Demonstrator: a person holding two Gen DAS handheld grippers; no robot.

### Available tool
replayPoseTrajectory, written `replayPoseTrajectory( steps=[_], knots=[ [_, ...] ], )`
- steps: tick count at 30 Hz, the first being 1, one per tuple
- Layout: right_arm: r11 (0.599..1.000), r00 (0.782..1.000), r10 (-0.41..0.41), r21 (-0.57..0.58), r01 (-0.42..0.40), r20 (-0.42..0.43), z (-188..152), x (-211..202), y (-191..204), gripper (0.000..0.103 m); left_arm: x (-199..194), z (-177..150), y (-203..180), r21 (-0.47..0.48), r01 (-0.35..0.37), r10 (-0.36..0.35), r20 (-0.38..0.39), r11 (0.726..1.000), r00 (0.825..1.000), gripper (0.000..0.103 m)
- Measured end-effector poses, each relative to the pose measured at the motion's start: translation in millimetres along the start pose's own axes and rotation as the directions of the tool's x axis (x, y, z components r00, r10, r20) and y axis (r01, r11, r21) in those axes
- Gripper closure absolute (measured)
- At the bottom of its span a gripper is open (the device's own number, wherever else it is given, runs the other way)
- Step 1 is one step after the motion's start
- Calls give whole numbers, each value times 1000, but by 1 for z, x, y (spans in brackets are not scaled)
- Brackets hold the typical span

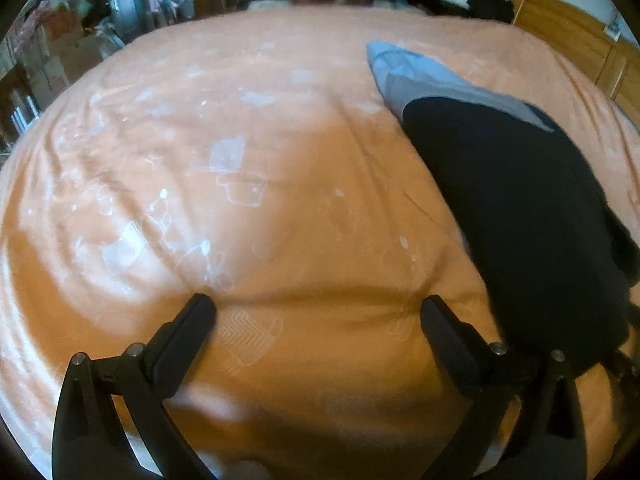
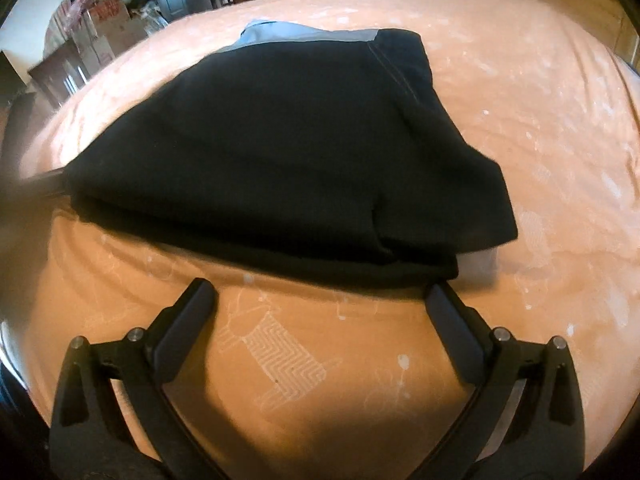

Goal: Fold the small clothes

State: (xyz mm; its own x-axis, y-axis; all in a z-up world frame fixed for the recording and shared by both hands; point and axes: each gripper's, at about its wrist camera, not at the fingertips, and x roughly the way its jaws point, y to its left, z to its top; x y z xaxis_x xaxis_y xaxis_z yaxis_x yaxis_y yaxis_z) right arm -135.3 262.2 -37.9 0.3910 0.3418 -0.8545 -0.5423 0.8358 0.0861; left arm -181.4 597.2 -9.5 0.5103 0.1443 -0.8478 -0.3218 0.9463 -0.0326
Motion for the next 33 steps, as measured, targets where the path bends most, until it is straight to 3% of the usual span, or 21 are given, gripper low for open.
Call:
replayPoseTrajectory(
  steps=[3, 7, 16, 33],
  knots=[
    [999, 999, -51, 3, 51, -14, 4, 0, 7, 0, -1, -1, 1, 1, 7, -7, 15, 1000, 1000, 0],
    [986, 1000, -12, 169, 14, -15, 7, 7, -1, 0, 0, -1, -1, 11, -3, 2, 22, 1000, 1000, 0],
    [990, 999, -21, 142, 15, 43, 1, 10, -1, 0, -2, -5, -7, 28, -37, 35, 60, 999, 998, 0],
    [990, 999, -23, 140, 18, 40, -1, 11, 2, 0, -3, -4, -6, 20, -27, 26, 58, 999, 998, 0]
  ],
)
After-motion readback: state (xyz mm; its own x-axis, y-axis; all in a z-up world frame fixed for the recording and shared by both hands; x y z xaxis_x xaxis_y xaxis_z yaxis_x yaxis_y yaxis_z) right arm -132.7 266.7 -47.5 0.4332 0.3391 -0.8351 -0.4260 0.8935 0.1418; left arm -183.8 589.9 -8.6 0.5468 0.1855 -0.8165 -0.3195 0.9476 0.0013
